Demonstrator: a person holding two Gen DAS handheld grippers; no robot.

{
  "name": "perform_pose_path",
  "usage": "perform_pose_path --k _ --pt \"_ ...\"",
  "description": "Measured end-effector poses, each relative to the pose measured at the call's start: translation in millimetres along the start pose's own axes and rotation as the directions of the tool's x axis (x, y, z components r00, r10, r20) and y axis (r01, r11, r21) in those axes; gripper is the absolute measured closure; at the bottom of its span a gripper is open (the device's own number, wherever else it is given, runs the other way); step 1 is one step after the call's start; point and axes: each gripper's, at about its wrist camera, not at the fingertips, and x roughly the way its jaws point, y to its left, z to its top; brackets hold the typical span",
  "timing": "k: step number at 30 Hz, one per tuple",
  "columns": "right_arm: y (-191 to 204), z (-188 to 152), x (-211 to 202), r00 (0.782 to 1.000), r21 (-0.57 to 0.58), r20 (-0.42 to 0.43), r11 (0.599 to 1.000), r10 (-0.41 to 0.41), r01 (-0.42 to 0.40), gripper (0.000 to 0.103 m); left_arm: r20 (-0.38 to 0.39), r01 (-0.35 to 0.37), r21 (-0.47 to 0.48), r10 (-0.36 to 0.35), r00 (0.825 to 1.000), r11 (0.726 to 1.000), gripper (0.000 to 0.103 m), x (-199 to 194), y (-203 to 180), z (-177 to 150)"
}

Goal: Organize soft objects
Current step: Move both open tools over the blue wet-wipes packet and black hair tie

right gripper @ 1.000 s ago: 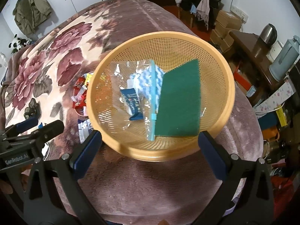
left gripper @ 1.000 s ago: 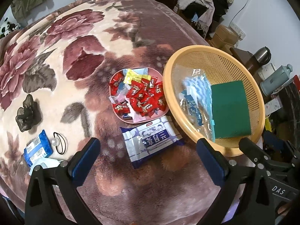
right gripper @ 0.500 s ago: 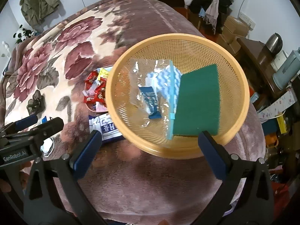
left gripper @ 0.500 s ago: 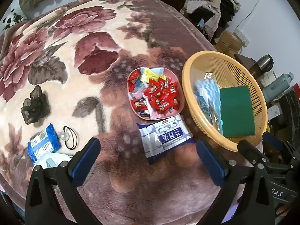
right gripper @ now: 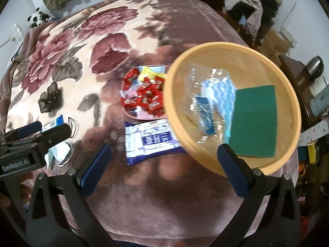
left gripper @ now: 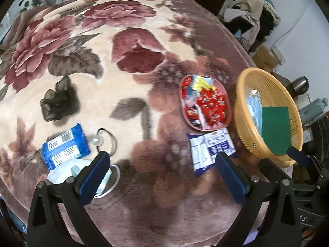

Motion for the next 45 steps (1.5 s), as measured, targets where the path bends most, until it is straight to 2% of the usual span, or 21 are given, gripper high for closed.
perform_pose_path --k 22,33,40,45 --pt "85 10 30 0.997 -0.133 -0.054 0.989 0.052 -0.058 0.0 -0.017 -0.046 -0.143 0.045 0.999 0.989 0.001 3 98 -10" --pt "129 12 56 0.989 -0.184 -0.103 0.975 0.106 -0.124 0.0 -0.046 -0.079 -0.261 0.069 0.997 0.962 0.001 10 169 -19" --pt "162 18 79 0.966 -0.175 -0.149 0.956 0.211 -0.236 0.0 -0.071 -0.096 -0.335 0.077 0.994 0.937 0.001 19 213 -29" --pt "188 21 95 0.957 -0.196 -0.165 0.944 0.237 -0.267 0.001 -0.089 -0.106 -0.375 0.078 0.993 0.921 0.001 28 240 -36"
